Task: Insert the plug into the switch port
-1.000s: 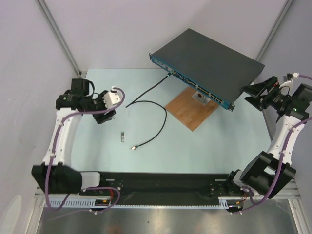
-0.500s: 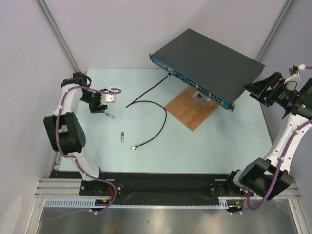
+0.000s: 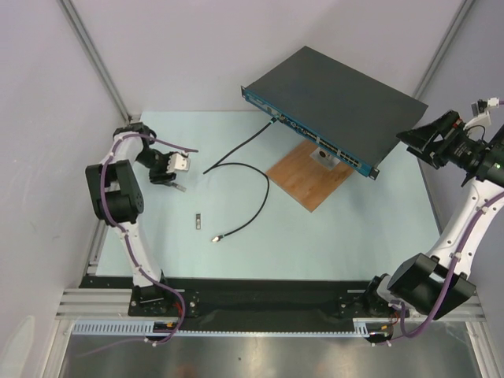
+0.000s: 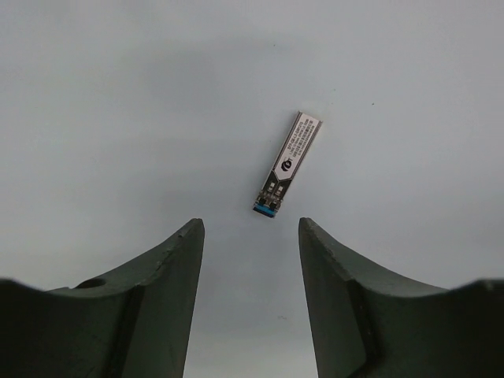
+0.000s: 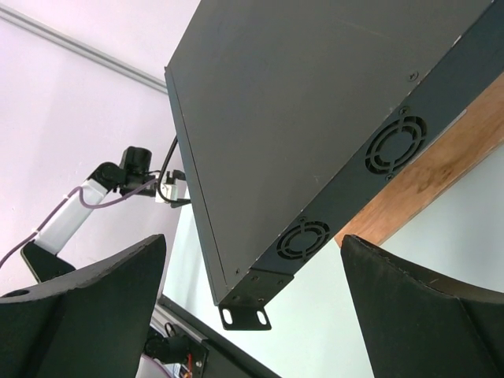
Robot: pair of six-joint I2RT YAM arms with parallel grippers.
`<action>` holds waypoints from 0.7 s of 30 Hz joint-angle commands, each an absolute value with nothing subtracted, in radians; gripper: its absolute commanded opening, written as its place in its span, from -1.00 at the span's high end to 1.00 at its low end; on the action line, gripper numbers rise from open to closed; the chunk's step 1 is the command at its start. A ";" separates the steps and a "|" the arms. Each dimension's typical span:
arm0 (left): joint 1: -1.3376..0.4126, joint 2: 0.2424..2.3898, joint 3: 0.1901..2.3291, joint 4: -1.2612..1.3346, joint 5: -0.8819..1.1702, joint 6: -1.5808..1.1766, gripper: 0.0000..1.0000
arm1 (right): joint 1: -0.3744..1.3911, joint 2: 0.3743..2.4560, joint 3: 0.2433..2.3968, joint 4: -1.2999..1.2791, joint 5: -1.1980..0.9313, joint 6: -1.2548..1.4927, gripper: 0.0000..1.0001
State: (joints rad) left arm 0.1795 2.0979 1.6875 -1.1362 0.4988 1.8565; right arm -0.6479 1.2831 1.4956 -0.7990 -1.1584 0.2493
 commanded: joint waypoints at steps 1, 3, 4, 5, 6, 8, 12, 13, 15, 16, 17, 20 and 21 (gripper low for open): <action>0.179 2.138 1.744 -1.187 0.511 1.907 -0.13 | -0.655 1.278 1.554 -0.804 -1.163 0.248 -0.99; 0.179 2.148 1.743 -1.184 0.506 1.907 -0.11 | -0.655 1.282 1.560 -0.804 -1.161 0.253 -0.99; 0.179 2.154 1.744 -1.183 0.505 1.910 -0.10 | -0.655 1.284 1.565 -0.805 -1.158 0.252 -0.99; 0.179 2.158 1.741 -1.183 0.502 1.913 -0.10 | -0.657 1.285 1.566 -0.805 -1.155 0.252 -0.99; 0.179 2.161 1.743 -1.184 0.497 1.925 -0.08 | -0.657 1.287 1.565 -0.804 -1.154 0.253 -0.99; 0.178 2.169 1.741 -1.183 0.486 1.930 -0.04 | -0.660 1.290 1.566 -0.804 -1.147 0.252 -0.99; 0.172 2.183 1.740 -1.181 0.486 1.934 -0.01 | -0.667 1.299 1.568 -0.808 -1.149 0.253 -1.00; 0.164 2.184 1.741 -1.183 0.486 1.933 0.00 | -0.667 1.301 1.568 -0.807 -1.146 0.253 -0.99; 0.150 2.189 1.738 -1.183 0.491 1.924 0.06 | -0.669 1.302 1.566 -0.810 -1.141 0.250 -0.99; 0.150 2.194 1.738 -1.186 0.492 1.922 0.08 | -0.669 1.302 1.566 -0.810 -1.138 0.252 -0.99; 0.140 2.195 1.740 -1.193 0.480 1.921 0.11 | -0.670 1.302 1.565 -0.808 -1.135 0.252 -0.99; 0.115 2.215 1.740 -1.213 0.453 1.922 0.27 | -0.673 1.302 1.562 -0.810 -1.126 0.250 -0.98; 0.110 2.221 1.744 -1.219 0.445 1.911 0.34 | -0.673 1.302 1.562 -0.808 -1.127 0.252 -0.98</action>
